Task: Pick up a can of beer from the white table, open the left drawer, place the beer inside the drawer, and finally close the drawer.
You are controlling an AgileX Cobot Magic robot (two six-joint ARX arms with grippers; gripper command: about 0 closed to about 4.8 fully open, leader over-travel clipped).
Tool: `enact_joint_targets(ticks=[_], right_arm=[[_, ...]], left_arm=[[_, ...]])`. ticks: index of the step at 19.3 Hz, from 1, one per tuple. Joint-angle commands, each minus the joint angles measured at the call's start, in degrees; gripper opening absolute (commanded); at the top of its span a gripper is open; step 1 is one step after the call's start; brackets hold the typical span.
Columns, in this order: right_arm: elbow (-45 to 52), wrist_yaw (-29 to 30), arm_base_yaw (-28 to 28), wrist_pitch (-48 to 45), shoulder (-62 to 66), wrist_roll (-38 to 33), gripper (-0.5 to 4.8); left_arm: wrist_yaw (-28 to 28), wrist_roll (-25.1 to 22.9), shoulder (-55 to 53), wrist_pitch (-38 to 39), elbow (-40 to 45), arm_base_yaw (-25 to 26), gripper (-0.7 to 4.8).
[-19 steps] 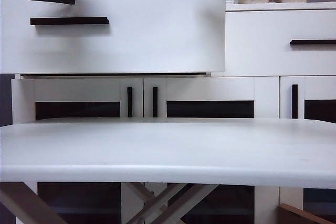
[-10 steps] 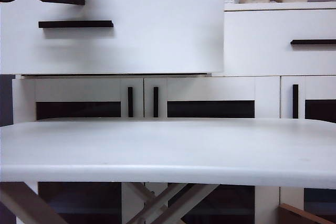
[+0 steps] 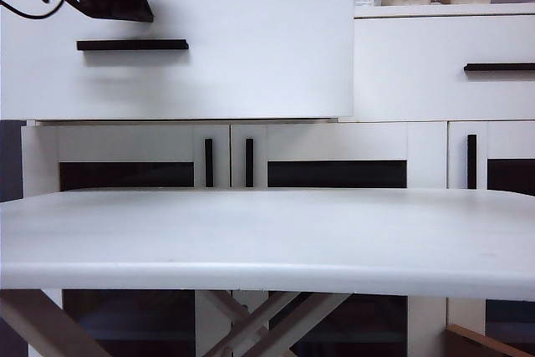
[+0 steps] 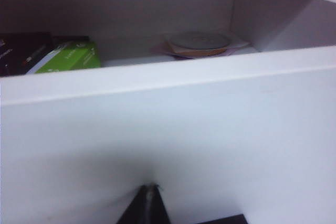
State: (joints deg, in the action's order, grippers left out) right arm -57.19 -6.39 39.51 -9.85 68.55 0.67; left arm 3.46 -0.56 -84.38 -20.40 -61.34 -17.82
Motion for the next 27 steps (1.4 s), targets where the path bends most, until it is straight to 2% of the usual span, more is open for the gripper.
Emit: enact_joint_targets(ticks=[1,10,17,27], right_arm=[[-0.3,0.4,0.0,-0.2,-0.9,0.0,-0.03],[-0.3,1.6,0.0,-0.2,-1.5,0.0,-0.02],[-0.3,1.6,0.0,0.4,-1.5,0.0,-0.02],[-0.3,2.3,0.0,0.6,-1.5,0.0,-0.02]], left_arm=[[0.2,-0.5,-1.3,-1.2,-2.3,0.4,-0.06],[-1.0,-0.5,-4.6,-2.6,-5.3,2.9,-0.06],[-1.7,-0.5,-8.3,-1.8,-12.0,5.4,-0.06],[-2.2,-0.5,-17.0,-1.0,-20.0,5.4,-0.06]])
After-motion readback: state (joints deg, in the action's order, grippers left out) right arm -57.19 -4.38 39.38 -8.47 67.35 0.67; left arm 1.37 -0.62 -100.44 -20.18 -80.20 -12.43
